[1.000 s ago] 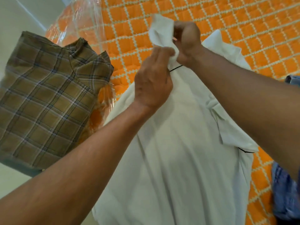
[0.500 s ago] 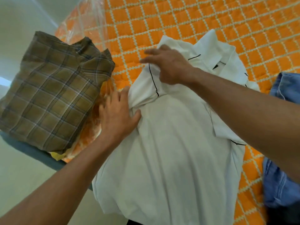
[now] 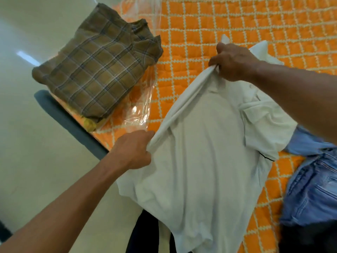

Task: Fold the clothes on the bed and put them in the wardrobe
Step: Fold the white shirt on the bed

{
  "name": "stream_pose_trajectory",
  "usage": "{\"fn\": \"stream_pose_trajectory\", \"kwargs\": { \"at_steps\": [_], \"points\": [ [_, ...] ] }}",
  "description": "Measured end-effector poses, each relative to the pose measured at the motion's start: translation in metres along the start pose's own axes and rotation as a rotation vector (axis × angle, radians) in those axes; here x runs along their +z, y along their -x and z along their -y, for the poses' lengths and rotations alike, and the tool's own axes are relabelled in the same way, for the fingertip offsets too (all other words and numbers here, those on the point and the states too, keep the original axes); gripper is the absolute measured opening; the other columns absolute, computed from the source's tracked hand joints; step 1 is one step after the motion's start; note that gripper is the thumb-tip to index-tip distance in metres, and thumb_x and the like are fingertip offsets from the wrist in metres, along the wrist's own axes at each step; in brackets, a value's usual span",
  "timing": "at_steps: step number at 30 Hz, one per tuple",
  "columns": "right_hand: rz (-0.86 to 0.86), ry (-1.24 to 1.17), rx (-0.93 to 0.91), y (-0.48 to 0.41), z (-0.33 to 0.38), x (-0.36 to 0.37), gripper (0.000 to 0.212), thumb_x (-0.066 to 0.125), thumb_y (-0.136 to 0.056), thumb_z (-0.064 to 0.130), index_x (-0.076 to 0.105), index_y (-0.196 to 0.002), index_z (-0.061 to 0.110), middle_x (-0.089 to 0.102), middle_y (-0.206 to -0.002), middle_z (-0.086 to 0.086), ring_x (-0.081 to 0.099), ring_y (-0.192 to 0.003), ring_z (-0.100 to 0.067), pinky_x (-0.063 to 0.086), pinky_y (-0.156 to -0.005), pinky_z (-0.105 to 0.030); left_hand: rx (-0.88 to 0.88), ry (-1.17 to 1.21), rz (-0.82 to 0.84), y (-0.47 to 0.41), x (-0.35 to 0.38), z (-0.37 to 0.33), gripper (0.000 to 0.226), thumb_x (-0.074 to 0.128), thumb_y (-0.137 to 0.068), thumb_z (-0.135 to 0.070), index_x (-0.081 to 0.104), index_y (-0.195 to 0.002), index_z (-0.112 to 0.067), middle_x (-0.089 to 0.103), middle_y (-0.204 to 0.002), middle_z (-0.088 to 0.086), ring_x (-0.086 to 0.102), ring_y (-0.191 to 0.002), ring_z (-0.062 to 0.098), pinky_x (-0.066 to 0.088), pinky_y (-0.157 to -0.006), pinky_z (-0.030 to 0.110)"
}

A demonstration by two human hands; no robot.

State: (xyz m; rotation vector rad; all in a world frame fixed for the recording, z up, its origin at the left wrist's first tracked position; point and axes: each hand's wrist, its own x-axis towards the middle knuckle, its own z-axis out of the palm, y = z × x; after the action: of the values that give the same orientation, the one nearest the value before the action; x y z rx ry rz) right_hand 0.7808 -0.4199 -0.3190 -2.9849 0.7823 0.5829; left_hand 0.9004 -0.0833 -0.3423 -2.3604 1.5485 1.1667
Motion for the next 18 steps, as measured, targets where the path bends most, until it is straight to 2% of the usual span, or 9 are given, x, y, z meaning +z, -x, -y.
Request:
{"fn": "stream_pose_trajectory", "kwargs": {
  "at_steps": [3,5,7,9,11,13,16,18],
  "points": [
    [0.054,0.078,0.041,0.029,-0.004,-0.012,0.038,0.058,-0.094,0.018,0.068,-0.129,0.025,0.056,-0.124,-0.015,0.056,-0.117,-0.042,0.048,-0.089,-0.049,-0.005,-0.056,0.147,0.027,0.009,-0.022,0.044,0.059,-0.079,-0.015,0.042,-0.118,-0.027,0.054,-0.09,-0.002,0.056,-0.079,0.022,0.049,-0.061,0.037],
    [0.089,0.131,0.093,0.054,-0.01,-0.018,0.038,0.055,-0.095,0.022,0.067,-0.131,0.026,0.061,-0.133,-0.012,0.058,-0.123,-0.04,0.048,-0.097,-0.049,-0.036,-0.13,0.193,0.047,0.024,-0.046,0.064,0.054,-0.084,-0.01,0.027,-0.141,-0.024,0.052,-0.096,0.003,0.055,-0.08,0.024,0.048,-0.059,0.037],
    [0.1,0.202,0.147,0.078,-0.019,-0.021,0.034,0.053,-0.096,0.022,0.069,-0.126,0.02,0.064,-0.131,-0.014,0.061,-0.119,-0.04,0.049,-0.094,-0.049,-0.04,-0.182,0.189,0.065,0.043,-0.072,0.078,0.05,-0.089,-0.008,0.009,-0.154,-0.024,0.05,-0.105,0.006,0.053,-0.085,0.025,0.046,-0.062,0.037],
    [0.134,0.251,0.188,0.105,-0.03,-0.022,0.029,0.054,-0.096,0.019,0.069,-0.118,0.008,0.066,-0.123,-0.02,0.063,-0.113,-0.042,0.05,-0.088,-0.047,-0.031,-0.177,0.183,0.083,0.059,-0.102,0.082,0.052,-0.092,-0.01,0.003,-0.156,-0.025,0.048,-0.11,0.009,0.053,-0.09,0.028,0.041,-0.065,0.036],
    [0.184,0.251,0.238,0.125,-0.038,-0.017,0.028,0.055,-0.096,0.018,0.069,-0.116,0.004,0.066,-0.122,-0.023,0.063,-0.113,-0.043,0.05,-0.088,-0.046,-0.017,-0.15,0.183,0.096,0.076,-0.126,0.089,0.056,-0.093,-0.016,-0.003,-0.158,-0.028,0.048,-0.119,0.011,0.057,-0.101,0.032,0.042,-0.071,0.036],
    [0.226,0.231,0.289,0.149,-0.048,-0.008,0.031,0.055,-0.097,0.023,0.067,-0.119,0.005,0.065,-0.125,-0.021,0.061,-0.117,-0.042,0.049,-0.091,-0.046,0.0,-0.133,0.197,0.11,0.096,-0.151,0.095,0.058,-0.094,-0.018,-0.009,-0.159,-0.028,0.046,-0.123,0.013,0.057,-0.107,0.033,0.043,-0.078,0.036],
    [0.292,0.198,0.351,0.177,-0.062,0.013,0.032,0.052,-0.098,0.031,0.064,-0.122,0.012,0.064,-0.125,-0.015,0.06,-0.117,-0.038,0.045,-0.084,-0.042,0.021,-0.16,0.235,0.128,0.127,-0.187,0.102,0.06,-0.093,-0.011,-0.017,-0.158,-0.027,0.044,-0.125,0.015,0.057,-0.108,0.031,0.038,-0.076,0.032],
    [0.311,0.165,0.375,0.191,-0.071,0.032,0.031,0.053,-0.099,0.03,0.062,-0.12,0.009,0.063,-0.122,-0.016,0.06,-0.113,-0.038,0.045,-0.081,-0.042,0.026,-0.165,0.27,0.136,0.149,-0.207,0.105,0.061,-0.093,-0.009,-0.02,-0.157,-0.027,0.043,-0.127,0.016,0.058,-0.106,0.029,0.037,-0.075,0.03]
  ]
}}
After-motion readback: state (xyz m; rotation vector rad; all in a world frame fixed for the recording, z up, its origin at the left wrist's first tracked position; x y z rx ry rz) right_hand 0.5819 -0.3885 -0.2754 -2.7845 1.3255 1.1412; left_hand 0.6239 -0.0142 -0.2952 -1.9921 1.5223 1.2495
